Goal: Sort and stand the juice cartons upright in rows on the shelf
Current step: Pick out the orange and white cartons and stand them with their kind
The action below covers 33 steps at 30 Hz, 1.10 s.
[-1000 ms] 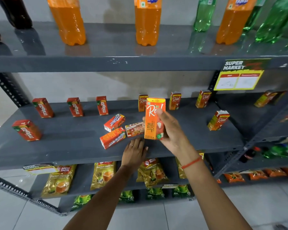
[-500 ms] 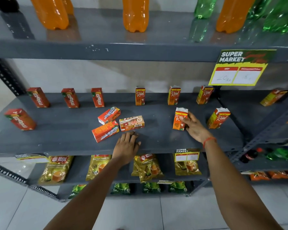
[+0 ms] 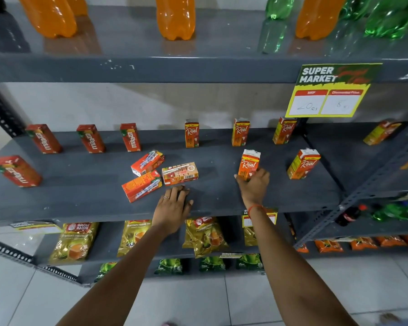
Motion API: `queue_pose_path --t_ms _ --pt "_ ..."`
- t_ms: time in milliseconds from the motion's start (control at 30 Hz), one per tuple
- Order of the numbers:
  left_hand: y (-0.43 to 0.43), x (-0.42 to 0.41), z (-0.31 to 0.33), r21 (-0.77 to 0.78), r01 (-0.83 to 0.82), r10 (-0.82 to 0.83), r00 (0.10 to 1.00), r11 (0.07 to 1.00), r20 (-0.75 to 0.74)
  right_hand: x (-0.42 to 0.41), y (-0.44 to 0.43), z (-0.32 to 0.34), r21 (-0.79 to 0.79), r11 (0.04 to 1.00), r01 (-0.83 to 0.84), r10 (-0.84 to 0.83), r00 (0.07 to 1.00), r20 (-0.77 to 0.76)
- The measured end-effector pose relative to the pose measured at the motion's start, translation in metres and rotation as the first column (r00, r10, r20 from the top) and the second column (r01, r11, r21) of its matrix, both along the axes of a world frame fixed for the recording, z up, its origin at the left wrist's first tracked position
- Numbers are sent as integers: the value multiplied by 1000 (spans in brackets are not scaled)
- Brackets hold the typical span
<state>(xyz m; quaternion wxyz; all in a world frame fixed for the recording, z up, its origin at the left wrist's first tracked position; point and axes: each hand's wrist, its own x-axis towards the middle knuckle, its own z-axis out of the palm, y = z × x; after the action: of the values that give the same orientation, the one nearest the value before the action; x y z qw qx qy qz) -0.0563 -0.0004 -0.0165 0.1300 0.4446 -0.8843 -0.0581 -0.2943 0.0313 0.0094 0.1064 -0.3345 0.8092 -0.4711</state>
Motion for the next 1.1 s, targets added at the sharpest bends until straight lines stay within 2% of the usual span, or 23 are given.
queue_pose_path --t_ms 167,633,733,800,833,900,967,1033,1100 --pt "0 -1 0 -6 -5 5 1000 1000 6 -16 6 -5 -35 997 65 -66 997 -38" --pt "1 0 3 28 -12 12 1000 1000 5 -15 5 -4 -29 997 77 -77 997 -11" --pt "4 1 2 18 -12 12 1000 1000 9 6 11 3 -125 983 134 -154 974 -163" --pt "7 8 2 2 -40 40 999 999 24 35 12 9 -275 960 45 -136 937 -320" --pt "9 12 1 0 -61 61 998 998 35 53 10 12 -309 950 -48 -76 923 -377" --pt "11 22 -2 -16 -93 94 993 996 64 85 -5 17 -220 925 -309 183 871 -455" --pt "11 27 -3 -13 -119 120 989 993 81 108 -29 19 48 852 -521 488 758 -433" --pt "11 29 -3 9 -149 148 985 989 86 117 -54 19 301 751 -588 661 654 -368" --pt "12 32 -3 16 -150 148 984 989 99 118 -74 21 473 656 -588 753 551 -360"
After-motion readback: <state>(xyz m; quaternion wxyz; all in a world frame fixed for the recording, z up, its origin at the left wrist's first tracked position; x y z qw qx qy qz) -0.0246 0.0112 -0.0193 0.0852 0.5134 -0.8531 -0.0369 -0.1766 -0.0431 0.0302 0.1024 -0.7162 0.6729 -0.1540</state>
